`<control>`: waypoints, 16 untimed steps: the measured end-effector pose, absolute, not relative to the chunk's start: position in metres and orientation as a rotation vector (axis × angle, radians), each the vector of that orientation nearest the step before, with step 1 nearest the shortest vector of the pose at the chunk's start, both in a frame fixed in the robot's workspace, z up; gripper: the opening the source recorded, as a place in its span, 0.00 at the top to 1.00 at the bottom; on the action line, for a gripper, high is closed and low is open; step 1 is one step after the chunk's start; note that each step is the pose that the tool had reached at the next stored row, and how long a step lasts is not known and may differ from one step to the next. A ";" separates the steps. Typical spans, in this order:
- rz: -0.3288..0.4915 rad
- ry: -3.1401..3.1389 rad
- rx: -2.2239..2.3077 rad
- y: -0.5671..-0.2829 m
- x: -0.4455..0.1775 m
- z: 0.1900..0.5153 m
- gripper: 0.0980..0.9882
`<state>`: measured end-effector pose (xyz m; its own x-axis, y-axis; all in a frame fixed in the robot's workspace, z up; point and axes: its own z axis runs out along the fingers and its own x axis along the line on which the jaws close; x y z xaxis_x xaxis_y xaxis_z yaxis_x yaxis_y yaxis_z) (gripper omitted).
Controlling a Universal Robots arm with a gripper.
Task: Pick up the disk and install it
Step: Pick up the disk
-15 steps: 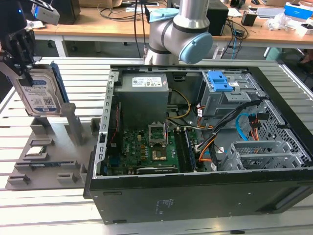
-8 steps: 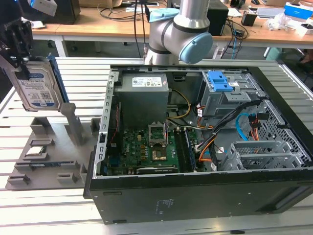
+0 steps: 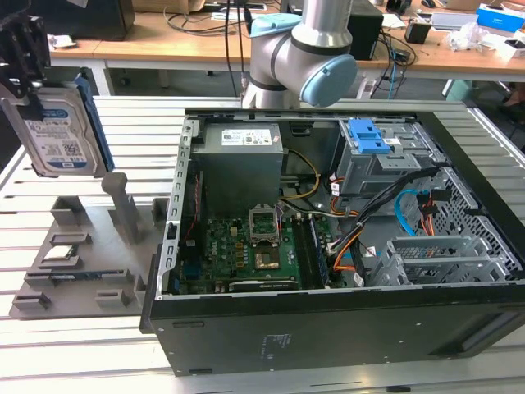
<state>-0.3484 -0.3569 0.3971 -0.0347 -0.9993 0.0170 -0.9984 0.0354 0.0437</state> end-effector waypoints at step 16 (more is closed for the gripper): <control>-0.030 -2.229 2.152 -0.357 -0.346 0.430 0.70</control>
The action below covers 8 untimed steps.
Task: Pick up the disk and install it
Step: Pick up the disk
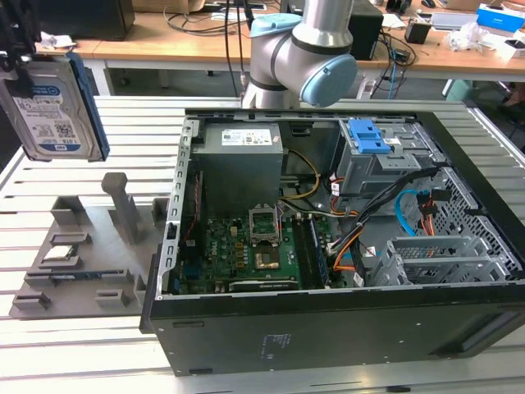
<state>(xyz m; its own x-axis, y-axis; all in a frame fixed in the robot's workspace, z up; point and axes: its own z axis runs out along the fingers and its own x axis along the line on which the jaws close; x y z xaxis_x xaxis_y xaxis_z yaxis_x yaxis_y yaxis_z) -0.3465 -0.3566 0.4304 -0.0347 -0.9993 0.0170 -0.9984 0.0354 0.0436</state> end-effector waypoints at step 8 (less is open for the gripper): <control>-0.031 -2.229 2.152 -0.356 -0.344 0.453 0.70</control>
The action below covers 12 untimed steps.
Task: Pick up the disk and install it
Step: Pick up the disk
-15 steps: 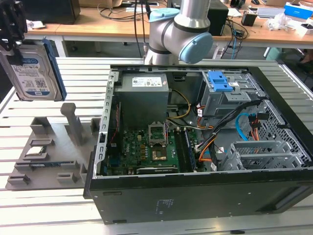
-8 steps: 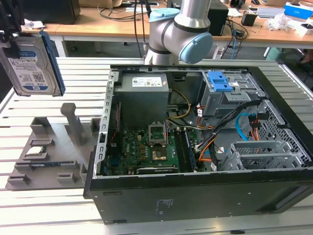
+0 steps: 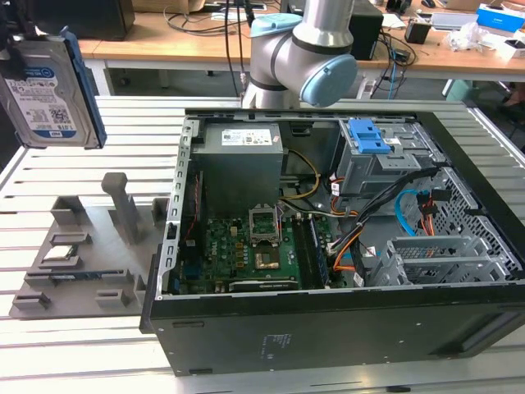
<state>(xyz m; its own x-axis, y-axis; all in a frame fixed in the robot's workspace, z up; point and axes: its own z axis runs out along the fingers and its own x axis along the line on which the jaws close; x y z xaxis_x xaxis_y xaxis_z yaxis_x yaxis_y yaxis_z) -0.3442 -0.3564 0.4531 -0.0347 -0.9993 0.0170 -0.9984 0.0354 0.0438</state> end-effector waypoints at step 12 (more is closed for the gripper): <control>-0.032 -2.229 2.152 -0.356 -0.341 0.479 0.70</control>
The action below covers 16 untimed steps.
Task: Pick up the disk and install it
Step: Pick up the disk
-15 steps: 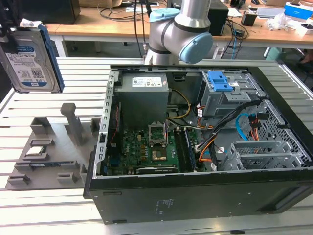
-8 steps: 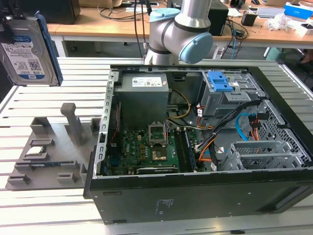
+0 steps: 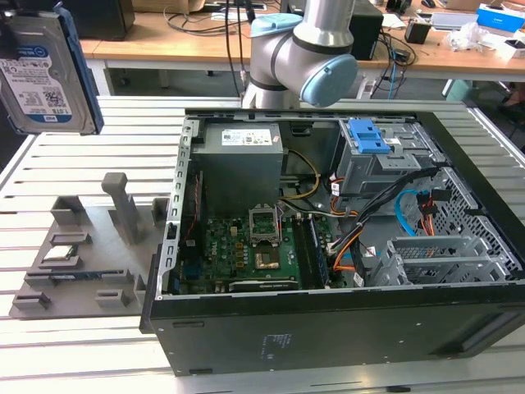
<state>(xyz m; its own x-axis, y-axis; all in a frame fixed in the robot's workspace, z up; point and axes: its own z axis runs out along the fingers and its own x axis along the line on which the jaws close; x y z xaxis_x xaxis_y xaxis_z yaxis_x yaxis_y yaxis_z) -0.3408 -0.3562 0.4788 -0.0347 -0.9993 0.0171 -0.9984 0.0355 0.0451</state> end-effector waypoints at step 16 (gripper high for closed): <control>-0.034 -2.228 2.151 -0.356 -0.338 0.498 0.70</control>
